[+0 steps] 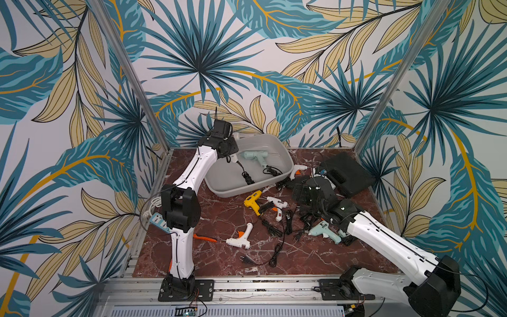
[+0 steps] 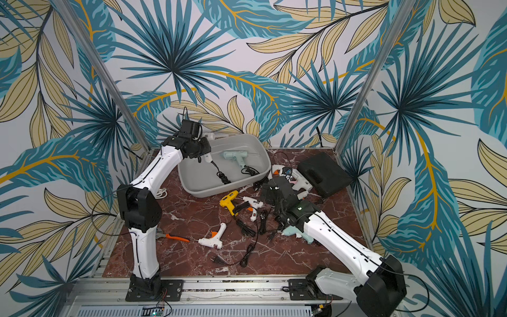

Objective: Put the hot melt glue gun into the storage box
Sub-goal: Place the hot melt adhesive gun in the storage box.

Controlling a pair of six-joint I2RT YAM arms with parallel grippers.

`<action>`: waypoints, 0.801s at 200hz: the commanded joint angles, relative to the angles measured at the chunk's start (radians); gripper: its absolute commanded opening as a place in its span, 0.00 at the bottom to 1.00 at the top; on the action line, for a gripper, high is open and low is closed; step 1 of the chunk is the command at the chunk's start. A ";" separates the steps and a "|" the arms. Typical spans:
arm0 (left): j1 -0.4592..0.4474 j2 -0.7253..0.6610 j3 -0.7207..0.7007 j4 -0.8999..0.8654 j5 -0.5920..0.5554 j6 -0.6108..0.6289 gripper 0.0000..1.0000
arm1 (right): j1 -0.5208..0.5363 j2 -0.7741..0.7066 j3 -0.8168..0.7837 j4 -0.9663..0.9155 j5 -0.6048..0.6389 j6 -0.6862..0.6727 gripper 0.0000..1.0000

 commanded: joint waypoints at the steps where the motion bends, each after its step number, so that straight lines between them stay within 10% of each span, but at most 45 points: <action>1: 0.009 0.022 0.033 0.061 -0.038 -0.067 0.00 | 0.005 0.030 0.025 -0.059 0.030 0.051 0.99; 160: 0.010 0.339 0.165 0.033 -0.085 -0.336 0.00 | 0.004 0.117 0.063 -0.104 0.000 0.135 1.00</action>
